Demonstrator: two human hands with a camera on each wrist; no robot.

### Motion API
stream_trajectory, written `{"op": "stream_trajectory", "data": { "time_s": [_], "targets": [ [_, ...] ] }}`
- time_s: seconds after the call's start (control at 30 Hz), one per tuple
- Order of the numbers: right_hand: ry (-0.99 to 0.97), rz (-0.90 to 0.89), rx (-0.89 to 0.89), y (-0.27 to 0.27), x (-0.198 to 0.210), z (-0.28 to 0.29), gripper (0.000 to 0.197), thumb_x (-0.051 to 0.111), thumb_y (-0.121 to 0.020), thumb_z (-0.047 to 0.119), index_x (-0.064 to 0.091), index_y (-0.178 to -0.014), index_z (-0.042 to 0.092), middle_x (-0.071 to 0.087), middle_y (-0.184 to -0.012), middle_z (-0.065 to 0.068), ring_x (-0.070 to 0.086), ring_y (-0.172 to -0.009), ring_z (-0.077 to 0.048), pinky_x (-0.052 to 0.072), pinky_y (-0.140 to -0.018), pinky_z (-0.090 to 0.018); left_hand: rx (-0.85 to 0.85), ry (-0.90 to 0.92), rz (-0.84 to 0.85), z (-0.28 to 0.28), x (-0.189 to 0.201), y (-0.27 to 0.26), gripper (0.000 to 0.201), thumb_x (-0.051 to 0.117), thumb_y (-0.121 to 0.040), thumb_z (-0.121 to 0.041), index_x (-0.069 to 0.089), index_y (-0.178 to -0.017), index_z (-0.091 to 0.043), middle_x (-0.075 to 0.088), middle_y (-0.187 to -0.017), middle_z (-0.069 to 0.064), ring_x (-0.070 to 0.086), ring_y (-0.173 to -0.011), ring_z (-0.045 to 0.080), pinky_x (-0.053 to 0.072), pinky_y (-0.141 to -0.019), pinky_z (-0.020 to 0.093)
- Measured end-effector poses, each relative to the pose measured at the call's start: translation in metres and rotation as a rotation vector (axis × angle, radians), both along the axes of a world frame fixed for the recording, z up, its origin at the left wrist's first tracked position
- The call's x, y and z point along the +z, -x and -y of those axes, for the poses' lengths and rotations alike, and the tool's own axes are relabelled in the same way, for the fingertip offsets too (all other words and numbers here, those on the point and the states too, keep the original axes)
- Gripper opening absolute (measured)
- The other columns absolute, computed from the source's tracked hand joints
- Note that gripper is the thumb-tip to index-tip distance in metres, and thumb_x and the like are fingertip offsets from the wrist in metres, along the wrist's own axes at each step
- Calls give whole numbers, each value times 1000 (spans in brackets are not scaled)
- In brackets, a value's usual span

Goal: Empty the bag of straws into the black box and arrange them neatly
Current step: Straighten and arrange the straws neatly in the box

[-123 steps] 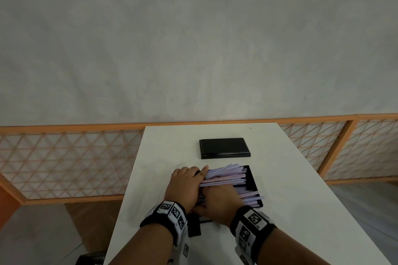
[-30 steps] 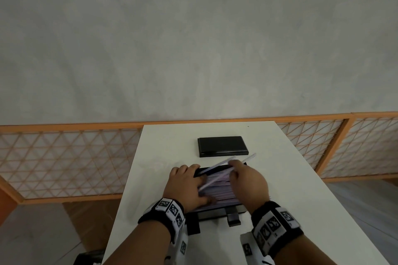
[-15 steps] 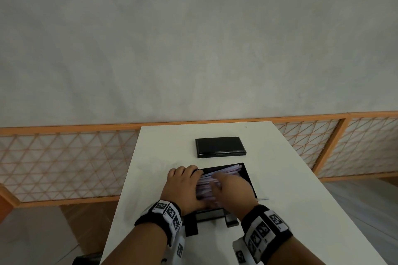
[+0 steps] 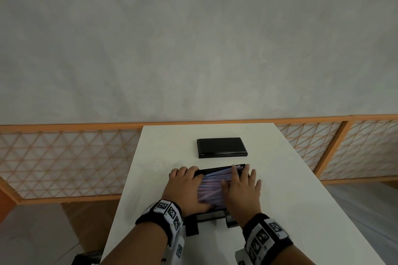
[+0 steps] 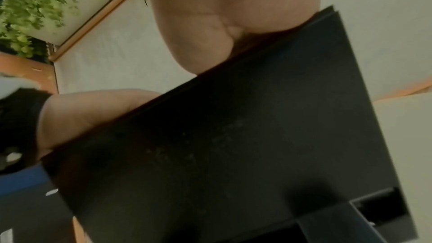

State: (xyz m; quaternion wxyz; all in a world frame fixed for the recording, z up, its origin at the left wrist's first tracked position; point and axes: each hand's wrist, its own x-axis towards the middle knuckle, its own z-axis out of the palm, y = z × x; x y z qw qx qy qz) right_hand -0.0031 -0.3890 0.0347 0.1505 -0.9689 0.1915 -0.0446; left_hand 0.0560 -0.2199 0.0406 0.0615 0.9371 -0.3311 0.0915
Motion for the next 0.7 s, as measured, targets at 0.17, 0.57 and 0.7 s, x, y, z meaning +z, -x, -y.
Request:
{"op": "stream_trajectory", "data": {
  "time_s": [0.17, 0.57, 0.7],
  "targets": [
    [-53, 350, 263, 3, 15, 5, 45, 47, -89, 36, 54, -126, 12, 52, -134, -11, 49, -124, -32, 35, -105, -41, 26, -98, -8, 2, 4, -1, 70, 39, -58, -71, 57, -110, -28, 46, -123, -3, 44, -105, 24, 30, -91, 39],
    [149, -352, 721, 1, 20, -28, 58, 70, -73, 37, 53, -121, 10, 55, -119, -13, 54, -105, -33, 41, -86, -35, 52, 27, 40, 2, -8, -6, 32, 58, -54, -50, 63, -73, -25, 63, -88, -6, 58, -71, 19, 48, -65, 35],
    [153, -478, 701, -15, 29, -27, 78, 72, -73, 50, 46, -134, 9, 50, -133, -16, 43, -124, -34, 29, -108, -48, 46, 38, 46, 3, -9, -10, 31, 57, -53, -50, 64, -73, -27, 64, -88, -8, 59, -68, 17, 48, -62, 33]
  ]
}}
